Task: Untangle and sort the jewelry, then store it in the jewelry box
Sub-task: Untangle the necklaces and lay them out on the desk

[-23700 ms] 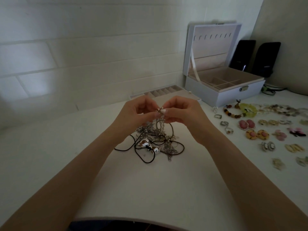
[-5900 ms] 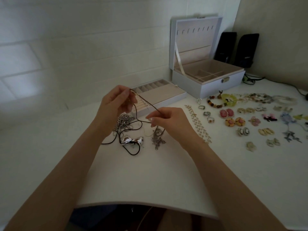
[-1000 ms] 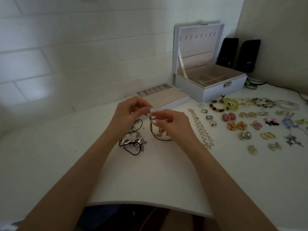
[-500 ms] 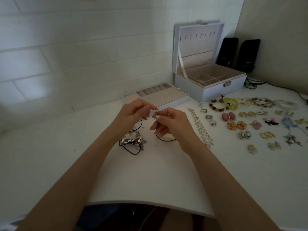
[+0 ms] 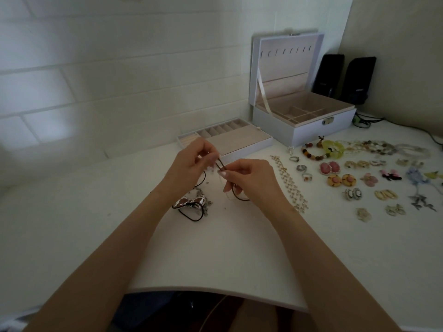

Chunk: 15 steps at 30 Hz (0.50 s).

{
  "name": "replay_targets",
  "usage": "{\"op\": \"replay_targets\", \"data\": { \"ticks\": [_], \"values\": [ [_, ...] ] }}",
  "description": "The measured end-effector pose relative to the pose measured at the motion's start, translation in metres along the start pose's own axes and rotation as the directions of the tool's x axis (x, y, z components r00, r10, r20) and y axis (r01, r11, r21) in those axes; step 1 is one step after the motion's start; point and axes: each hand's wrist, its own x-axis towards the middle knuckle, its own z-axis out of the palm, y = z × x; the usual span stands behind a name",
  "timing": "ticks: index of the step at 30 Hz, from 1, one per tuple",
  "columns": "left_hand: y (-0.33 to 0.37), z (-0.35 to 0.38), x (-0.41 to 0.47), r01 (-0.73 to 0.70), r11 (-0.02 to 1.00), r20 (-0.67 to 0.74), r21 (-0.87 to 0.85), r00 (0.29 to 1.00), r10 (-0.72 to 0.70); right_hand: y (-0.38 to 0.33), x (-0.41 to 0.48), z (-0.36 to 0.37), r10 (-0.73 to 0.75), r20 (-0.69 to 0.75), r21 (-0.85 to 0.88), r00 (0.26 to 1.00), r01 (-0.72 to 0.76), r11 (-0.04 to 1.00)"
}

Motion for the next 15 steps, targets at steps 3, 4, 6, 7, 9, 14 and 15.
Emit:
{"op": "replay_targets", "data": {
  "ticks": [3, 4, 6, 7, 9, 14, 15],
  "values": [
    [0.0025, -0.0026, 0.0, 0.008, 0.989, -0.009, -0.151, 1.0, -0.01, 0.0012, -0.0006, 0.0008, -0.027, 0.037, -0.082, 0.999, 0.029, 0.996],
    [0.0036, -0.003, 0.0002, 0.006, 0.986, -0.004, -0.169, 1.0, -0.007, 0.0018, 0.0002, 0.0018, -0.046, 0.026, -0.11, 0.999, 0.049, 0.993],
    [0.0054, -0.0015, 0.0004, -0.002, 0.986, 0.028, -0.164, 1.0, 0.007, 0.0008, 0.0017, 0.0026, -0.083, 0.022, -0.131, 0.996, 0.086, 0.988],
    [0.006, -0.0001, 0.0001, -0.011, 0.988, 0.048, -0.155, 0.999, 0.019, -0.0005, 0.0017, 0.0026, -0.094, 0.043, -0.109, 0.995, 0.098, 0.989],
    [0.0052, 0.0015, -0.0004, -0.032, 0.99, 0.07, -0.141, 0.997, 0.042, -0.0028, 0.0014, 0.002, -0.101, 0.095, -0.026, 0.99, 0.104, 0.994],
    [0.0017, -0.0007, 0.0017, -0.097, 0.988, 0.037, -0.123, 0.994, 0.102, -0.0066, -0.0016, 0.0005, -0.072, 0.129, 0.001, 0.989, 0.073, 0.997],
    [0.0012, -0.0013, 0.0021, -0.097, 0.987, 0.015, -0.124, 0.995, 0.1, -0.0069, -0.002, -0.0003, -0.068, 0.115, -0.015, 0.991, 0.07, 0.997]
  ]
}}
